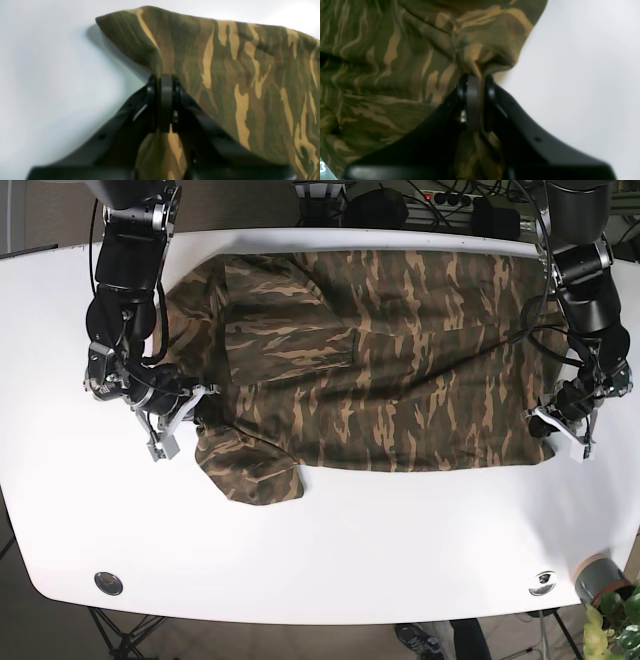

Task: Fold the T-shirt properly
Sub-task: 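Grasp the shirt's hem corners with both grippers, then lift the shirt with both grippers and swing it to flatten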

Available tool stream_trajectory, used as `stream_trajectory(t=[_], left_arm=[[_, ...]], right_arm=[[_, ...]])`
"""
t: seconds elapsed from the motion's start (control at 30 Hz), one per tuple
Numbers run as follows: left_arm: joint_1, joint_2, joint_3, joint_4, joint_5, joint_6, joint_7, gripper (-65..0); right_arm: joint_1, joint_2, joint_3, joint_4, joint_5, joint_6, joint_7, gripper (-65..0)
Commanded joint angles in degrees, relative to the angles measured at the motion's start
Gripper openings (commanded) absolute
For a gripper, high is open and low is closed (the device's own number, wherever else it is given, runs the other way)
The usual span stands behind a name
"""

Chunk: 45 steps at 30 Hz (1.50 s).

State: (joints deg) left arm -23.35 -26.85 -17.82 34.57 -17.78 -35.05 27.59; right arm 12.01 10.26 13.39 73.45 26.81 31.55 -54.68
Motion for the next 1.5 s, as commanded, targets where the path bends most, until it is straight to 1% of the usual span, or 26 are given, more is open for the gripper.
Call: stream_trajectory(t=[0.0,0.17,0.27,0.37,0.47,0.57,0.67,0.83,0.9,1.07,1.17,1.23,1.3,1.33,1.47], left_arm=[[-0.43,-0.45,0.29,2.58,2.18,0.37,2.69,-65.0],[0.45,-0.27,0.20,13.74,2.26,0.45,3.31,-65.0],[0.89,-0.18,0.20,17.78,2.26,0.45,6.12,-65.0],[0.80,-0.18,0.20,22.88,2.26,0.54,8.49,-65.0],[0.80,-0.09,0.20,28.07,2.26,0.81,10.25,-65.0],[0.80,0.35,0.20,32.99,2.26,3.88,11.75,-65.0],[0.80,2.10,0.20,37.83,2.26,6.34,12.63,-65.0],[0.01,2.37,0.20,44.25,2.26,6.87,15.00,-65.0],[-1.39,2.46,0.20,45.21,2.26,6.87,15.35,-65.0],[-4.47,2.46,0.29,45.83,2.26,6.87,15.35,-65.0],[-7.20,2.37,0.29,45.83,2.26,6.96,15.35,-65.0],[-9.31,2.28,0.29,45.83,2.26,6.96,15.79,-65.0],[-12.03,2.10,0.29,45.83,2.26,6.96,17.28,-65.0],[-14.14,2.10,0.29,45.83,2.26,6.96,18.08,-65.0],[-20.12,2.10,0.29,45.83,2.35,6.96,19.13,-65.0]], right_arm=[[1.48,0.42,0.11,1.49,1.02,0.14,0.83,-62.6],[1.48,0.60,0.11,2.99,1.02,0.14,0.74,-62.6],[2.98,0.86,0.11,2.73,1.02,0.14,0.74,-62.6],[4.39,2.27,0.11,2.64,1.02,0.14,0.74,-62.6],[6.93,2.88,0.11,2.29,0.84,0.14,0.74,-62.6],[10.45,3.58,0.11,-0.09,-1.80,0.14,0.74,-62.6],[14.32,3.94,0.11,-2.29,-4.70,0.14,0.74,-62.6],[19.07,4.11,0.11,-2.55,-8.39,0.32,0.74,-62.6],[20.82,4.11,0.11,-2.55,-10.15,0.58,0.74,-62.6],[25.48,4.20,0.11,-2.55,-12.26,0.67,-0.84,-62.6],[28.65,5.87,0.11,-2.55,-12.52,0.67,-1.46,-62.6],[30.93,6.31,0.02,-2.55,-12.35,0.67,-2.25,-62.6],[34.19,6.75,0.02,-2.46,-12.61,0.67,-4.45,-62.6],[36.21,7.63,0.02,-2.46,-12.52,0.67,-5.50,-62.6],[42.54,9.03,0.02,-2.29,-12.08,0.67,-8.31,-62.6]])
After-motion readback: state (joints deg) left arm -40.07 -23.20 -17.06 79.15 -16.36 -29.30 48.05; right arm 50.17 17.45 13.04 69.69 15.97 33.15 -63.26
